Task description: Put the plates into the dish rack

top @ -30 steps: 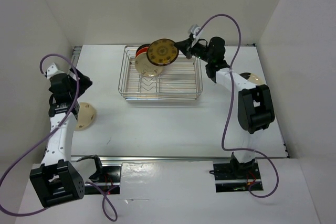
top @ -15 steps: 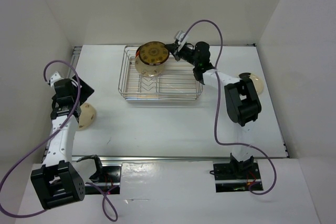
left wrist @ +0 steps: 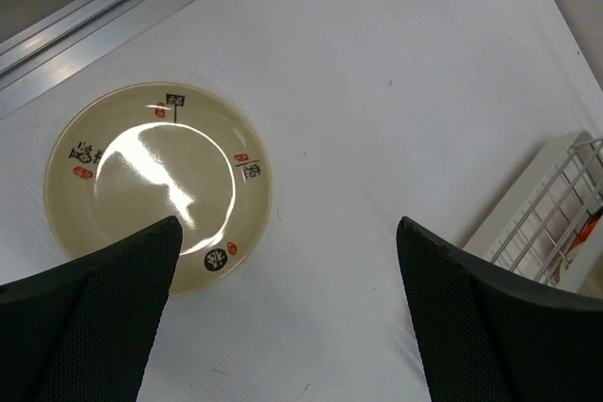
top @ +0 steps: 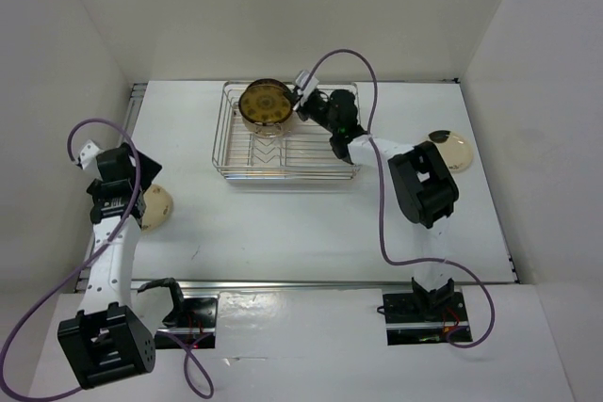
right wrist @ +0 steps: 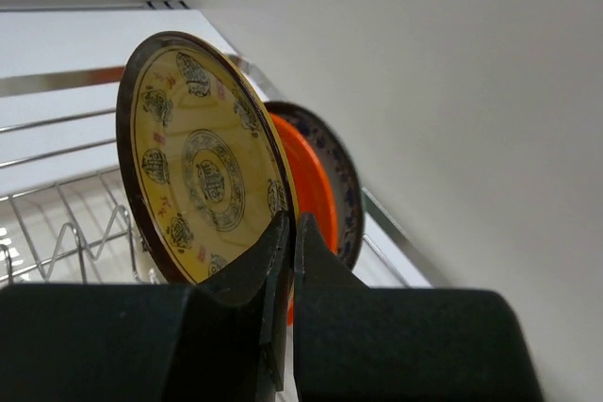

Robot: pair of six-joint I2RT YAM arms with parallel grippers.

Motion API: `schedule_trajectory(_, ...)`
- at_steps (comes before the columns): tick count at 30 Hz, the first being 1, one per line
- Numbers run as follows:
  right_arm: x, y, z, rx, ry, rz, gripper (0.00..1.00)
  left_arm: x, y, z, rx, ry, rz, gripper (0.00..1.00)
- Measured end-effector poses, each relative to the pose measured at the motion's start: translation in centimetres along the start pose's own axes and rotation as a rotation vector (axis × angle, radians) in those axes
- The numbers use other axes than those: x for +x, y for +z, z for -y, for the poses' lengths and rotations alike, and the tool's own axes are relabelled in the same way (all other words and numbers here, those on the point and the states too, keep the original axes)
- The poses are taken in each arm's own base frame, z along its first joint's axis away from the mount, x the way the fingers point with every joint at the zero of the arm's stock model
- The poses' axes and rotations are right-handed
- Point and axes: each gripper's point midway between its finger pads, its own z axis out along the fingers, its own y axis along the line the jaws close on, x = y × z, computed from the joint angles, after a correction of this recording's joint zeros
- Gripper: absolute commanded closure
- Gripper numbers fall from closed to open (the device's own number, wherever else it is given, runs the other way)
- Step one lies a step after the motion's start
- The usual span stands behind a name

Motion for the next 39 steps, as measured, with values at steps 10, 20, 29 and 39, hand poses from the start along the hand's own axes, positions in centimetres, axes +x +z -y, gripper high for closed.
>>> schedule_trajectory(10, 3.3, -1.0, -3.5, 0.041, 0.01, -0.101, 0.86, 1.3, 0.4, -3.7, -0.192, -0.087, -0.025, 0.0)
schedule_trajectory(20, 4.3, -1.8, -4.3, 0.079, 0.08, -0.143, 0.17, 3.8, 0.8, -6.7, -0.327, -0.174, -0.063, 0.0)
schedule_trajectory(29, -1.6, -3.2, -2.8, 0.108, 0.155, -0.06, 0.16, 7.5, 0.3, -8.8, -0.435, -0.34, -0.143, 0.04)
schedule_trajectory(39, -3.5, -4.6, -0.2, 0.128, 0.202, -0.028, 0.15, 12.0, 0.0, -11.6, -0.5, -0.447, -0.178, 0.1)
